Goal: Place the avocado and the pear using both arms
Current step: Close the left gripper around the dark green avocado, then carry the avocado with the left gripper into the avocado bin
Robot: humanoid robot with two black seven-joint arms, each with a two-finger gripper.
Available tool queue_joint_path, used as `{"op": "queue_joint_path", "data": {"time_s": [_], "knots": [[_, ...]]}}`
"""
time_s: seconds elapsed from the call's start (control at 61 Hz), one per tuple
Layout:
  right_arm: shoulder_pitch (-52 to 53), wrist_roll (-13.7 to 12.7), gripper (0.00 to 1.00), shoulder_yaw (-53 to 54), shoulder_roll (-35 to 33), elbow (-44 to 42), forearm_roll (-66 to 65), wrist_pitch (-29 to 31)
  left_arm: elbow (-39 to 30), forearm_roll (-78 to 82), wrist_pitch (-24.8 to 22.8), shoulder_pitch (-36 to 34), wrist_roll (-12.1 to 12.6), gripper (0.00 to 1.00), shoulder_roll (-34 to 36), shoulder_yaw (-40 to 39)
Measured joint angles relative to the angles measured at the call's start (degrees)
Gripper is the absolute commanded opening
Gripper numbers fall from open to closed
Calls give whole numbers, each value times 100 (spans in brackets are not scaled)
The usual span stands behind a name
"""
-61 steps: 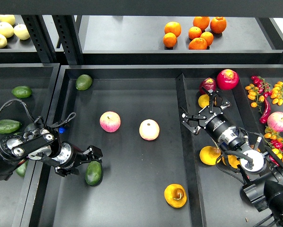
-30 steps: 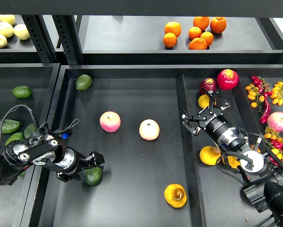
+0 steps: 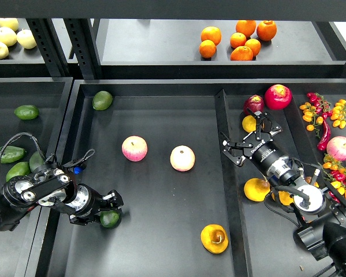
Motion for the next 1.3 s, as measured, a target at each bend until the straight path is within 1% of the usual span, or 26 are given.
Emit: {"op": "queue_joint_path", "data": {"time_s": [0.066, 0.098, 0.361, 0.656, 0.754, 0.967, 1.295], "knots": [[-3, 0, 100, 0, 0, 0, 0, 0, 17, 0, 0, 6, 1, 44, -1, -29], [-4, 0, 100, 0, 0, 0, 0, 0, 27, 2, 0, 12, 3, 41, -1, -69], [-11, 0, 100, 0, 0, 0, 0, 0, 93, 18, 0, 12, 4, 31, -46, -350], [-11, 0, 100, 0, 0, 0, -3, 0, 18, -93, 0, -69, 3, 27, -19, -797], [-11, 0, 100, 0, 0, 0, -3, 0, 5, -278, 1, -83, 3, 24, 43, -906], [-9, 7, 100, 0, 0, 0, -8, 0, -36, -883, 3, -288, 1, 22, 506, -994], [-9, -7, 100, -10, 0, 35, -9, 0, -78, -1481, 2, -386, 2, 22, 1490, -1380]]}}
